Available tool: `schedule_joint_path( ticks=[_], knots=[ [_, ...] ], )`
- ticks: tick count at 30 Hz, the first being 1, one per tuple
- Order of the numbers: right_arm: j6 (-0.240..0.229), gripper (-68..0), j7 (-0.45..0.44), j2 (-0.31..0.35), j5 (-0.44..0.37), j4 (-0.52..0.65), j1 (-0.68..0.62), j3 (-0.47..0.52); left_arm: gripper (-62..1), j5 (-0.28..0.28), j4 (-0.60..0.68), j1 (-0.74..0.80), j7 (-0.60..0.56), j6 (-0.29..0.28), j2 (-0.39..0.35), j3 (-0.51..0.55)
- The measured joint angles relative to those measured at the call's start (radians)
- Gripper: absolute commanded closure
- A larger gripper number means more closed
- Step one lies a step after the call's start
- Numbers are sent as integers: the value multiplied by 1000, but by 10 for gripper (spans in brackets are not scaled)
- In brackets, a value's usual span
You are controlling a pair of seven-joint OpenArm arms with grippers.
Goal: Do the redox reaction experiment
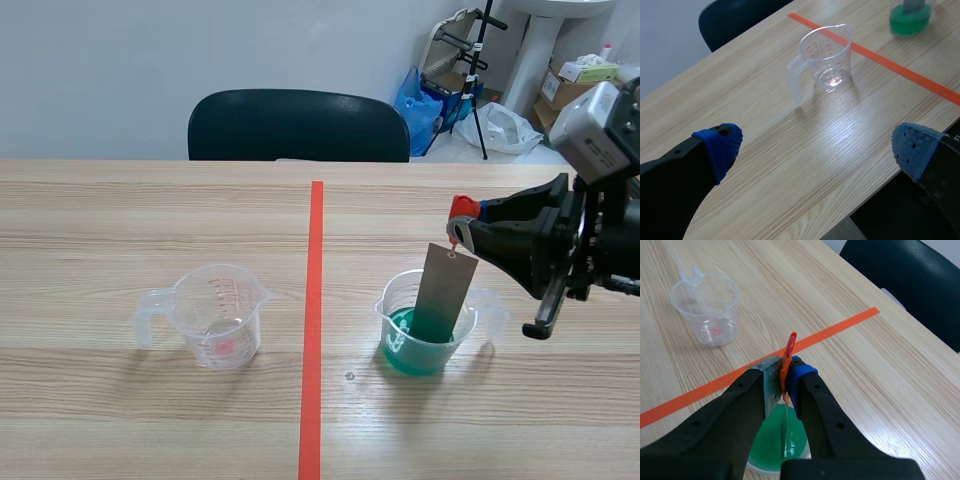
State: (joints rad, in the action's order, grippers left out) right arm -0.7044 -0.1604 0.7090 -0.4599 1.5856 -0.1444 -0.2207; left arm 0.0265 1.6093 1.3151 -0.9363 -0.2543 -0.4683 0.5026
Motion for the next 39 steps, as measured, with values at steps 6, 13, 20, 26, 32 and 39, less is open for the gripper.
schedule_joint_path(
  ticks=[6, 13, 20, 26, 32, 39],
  knots=[
    [-3, -6, 0, 0, 4, 0, 0, -4, -623, 0, 0, 0, 0, 0, 0, 0],
    [-3, -6, -42, -11, 45, -31, 0, -4, -623, 0, 0, 0, 0, 0, 0, 0],
    [-3, -6, -71, -39, 68, -45, 0, -4, -623, 0, 0, 0, 0, 0, 0, 0],
    [-3, -6, -71, -39, 68, -45, 0, -4, -623, 0, 0, 0, 0, 0, 0, 0],
    [-3, -6, -71, -39, 68, -45, 0, -4, -623, 0, 0, 0, 0, 0, 0, 0],
    [-3, -6, -71, -39, 68, -45, 0, -4, -623, 0, 0, 0, 0, 0, 0, 0]
  ],
)
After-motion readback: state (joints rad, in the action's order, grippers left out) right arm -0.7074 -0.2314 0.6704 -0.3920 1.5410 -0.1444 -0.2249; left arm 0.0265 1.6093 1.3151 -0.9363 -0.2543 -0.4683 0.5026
